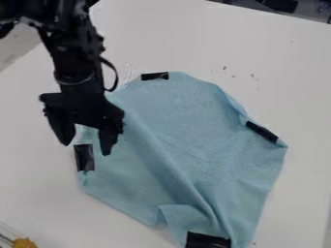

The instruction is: Pull the cloth to bottom left

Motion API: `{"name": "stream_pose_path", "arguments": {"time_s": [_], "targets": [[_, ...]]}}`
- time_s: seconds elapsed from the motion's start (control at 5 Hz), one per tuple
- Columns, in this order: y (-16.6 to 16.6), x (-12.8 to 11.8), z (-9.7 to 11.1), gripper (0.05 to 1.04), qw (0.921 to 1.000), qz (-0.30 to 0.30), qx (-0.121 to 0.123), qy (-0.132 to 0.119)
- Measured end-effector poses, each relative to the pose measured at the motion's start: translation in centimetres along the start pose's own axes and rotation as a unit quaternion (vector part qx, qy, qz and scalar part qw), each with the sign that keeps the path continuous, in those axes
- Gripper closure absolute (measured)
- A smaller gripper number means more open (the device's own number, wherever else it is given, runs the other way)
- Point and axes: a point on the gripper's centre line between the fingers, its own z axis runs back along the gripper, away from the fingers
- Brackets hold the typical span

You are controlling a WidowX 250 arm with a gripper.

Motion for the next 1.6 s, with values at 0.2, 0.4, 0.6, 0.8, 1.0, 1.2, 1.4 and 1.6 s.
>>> {"name": "stream_pose_path", "arguments": {"time_s": [0.2, 0.4, 0.6, 0.8, 1.0, 1.2, 1.4, 1.6], "targets": [[0.1, 0.0, -2.3, 0.084, 0.9996, 0.029, 0.002, -0.005], [0.5, 0.4, -4.0, 0.084, 0.9984, 0.055, 0.0, -0.014], [0.7, 0.8, -4.9, 0.084, 0.9978, 0.064, 0.007, -0.016], [0.6, 1.8, -5.1, 0.137, 0.9981, 0.057, 0.012, -0.019], [0.0, 2.7, -5.3, 0.405, 0.9984, 0.052, 0.004, -0.021], [-0.4, 2.7, -5.3, 0.698, 0.999, 0.042, 0.006, -0.015], [-0.1, 1.9, -4.8, 0.907, 0.9988, 0.04, 0.026, 0.008], [0.5, 1.7, -1.5, 0.993, 0.9964, 0.067, 0.051, -0.006]]}}
